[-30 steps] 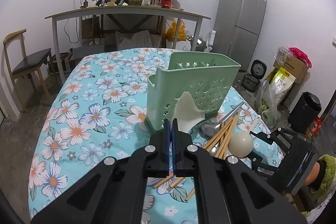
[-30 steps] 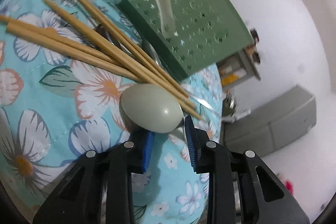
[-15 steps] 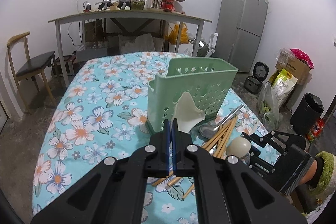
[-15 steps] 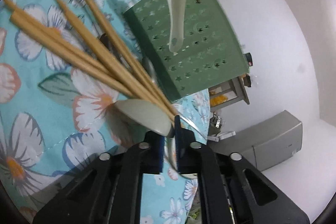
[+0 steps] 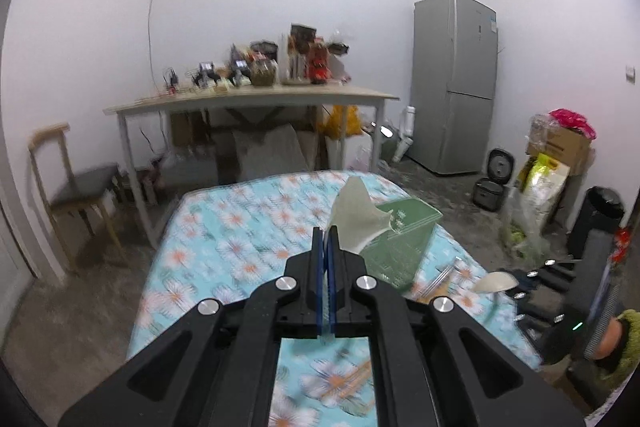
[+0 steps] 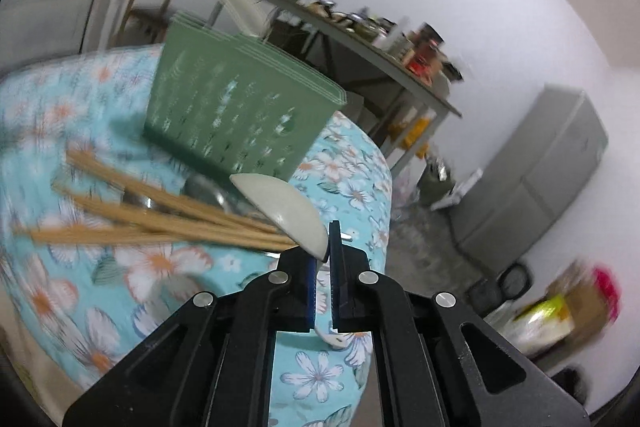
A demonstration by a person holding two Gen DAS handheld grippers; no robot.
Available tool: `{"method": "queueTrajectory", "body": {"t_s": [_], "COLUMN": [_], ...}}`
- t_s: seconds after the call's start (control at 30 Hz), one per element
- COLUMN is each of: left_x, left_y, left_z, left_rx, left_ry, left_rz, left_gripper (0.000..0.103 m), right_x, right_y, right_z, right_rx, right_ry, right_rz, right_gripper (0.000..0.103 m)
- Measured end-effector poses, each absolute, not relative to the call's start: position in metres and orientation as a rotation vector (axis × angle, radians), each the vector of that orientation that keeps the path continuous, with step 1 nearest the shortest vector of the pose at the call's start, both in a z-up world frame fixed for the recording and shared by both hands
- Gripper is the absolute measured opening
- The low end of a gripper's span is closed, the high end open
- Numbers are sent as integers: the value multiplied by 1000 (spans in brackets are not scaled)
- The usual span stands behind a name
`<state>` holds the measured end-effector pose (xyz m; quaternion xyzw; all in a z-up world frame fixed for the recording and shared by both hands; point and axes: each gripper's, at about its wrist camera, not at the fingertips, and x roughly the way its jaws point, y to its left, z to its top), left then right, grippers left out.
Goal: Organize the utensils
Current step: 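Insert the paddle into the green holder with the left gripper while the right drops the ladle in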
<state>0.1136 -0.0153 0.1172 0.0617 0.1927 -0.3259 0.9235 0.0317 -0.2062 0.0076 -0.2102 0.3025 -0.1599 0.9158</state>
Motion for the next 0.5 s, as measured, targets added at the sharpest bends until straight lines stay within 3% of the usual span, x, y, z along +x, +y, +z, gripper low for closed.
{"method": "queueTrajectory", "body": {"t_s": [0.5], "left_x": [171], "left_y": [-43], "left_z": [115], "left_rx": [397], "left_ry": [611], "left_rz": [-580], "left_gripper": [1], "right_x": [29], "right_y": [-233], "right_z": [25], "right_rx": [-185], "right_ry": [579], "right_rz": [-305], "right_gripper": [3]}}
